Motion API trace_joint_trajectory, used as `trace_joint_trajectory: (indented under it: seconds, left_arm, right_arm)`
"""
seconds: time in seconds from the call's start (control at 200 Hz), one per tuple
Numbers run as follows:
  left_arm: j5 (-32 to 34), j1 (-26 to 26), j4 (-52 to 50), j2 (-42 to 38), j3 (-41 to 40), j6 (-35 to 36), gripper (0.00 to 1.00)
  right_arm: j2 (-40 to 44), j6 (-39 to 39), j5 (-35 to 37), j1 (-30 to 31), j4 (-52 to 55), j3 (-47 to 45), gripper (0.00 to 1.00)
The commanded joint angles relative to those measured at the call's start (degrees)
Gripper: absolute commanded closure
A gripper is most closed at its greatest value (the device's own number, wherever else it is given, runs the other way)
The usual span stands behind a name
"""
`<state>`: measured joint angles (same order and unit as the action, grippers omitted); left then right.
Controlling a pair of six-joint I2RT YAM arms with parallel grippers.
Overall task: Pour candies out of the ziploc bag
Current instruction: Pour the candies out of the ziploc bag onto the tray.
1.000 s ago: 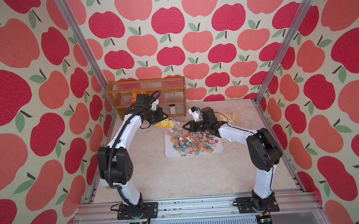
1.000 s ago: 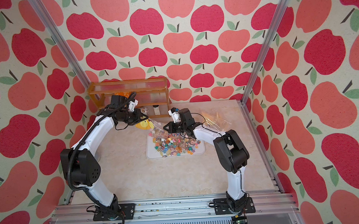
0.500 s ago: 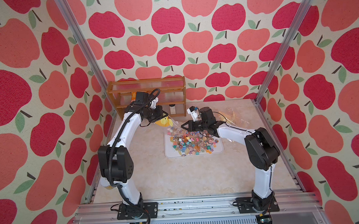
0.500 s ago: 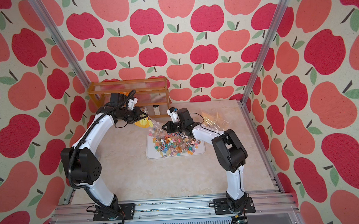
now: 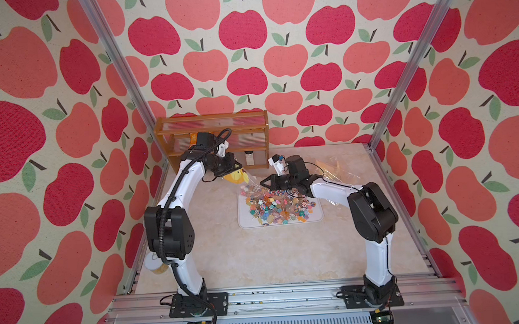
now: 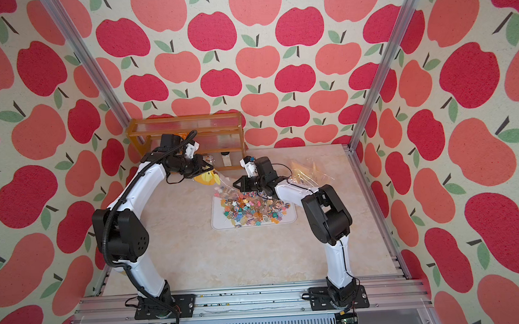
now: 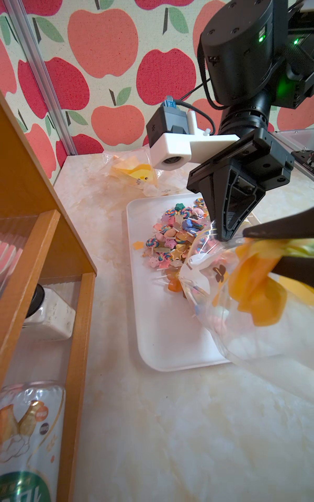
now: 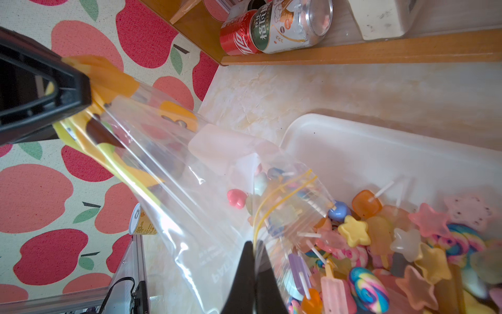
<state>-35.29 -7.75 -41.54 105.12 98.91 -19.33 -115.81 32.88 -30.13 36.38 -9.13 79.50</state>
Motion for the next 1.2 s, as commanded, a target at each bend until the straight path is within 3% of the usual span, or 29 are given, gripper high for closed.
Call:
trace_joint_trajectory:
  seconds: [0.0, 1.196]
  left_arm:
    - [3.4, 3.8, 7.6, -0.7, 5.7, 1.2, 1.0]
    - [3.0, 4.3, 3.1, 5.5, 16.8, 2.5, 1.0]
  right_arm:
    - [-4.3, 0.0, 2.7, -1.0, 13.6, -1.4, 1.0]
    - [-9.6, 1.6, 0.8, -0.5, 13.6, 4.1, 1.0]
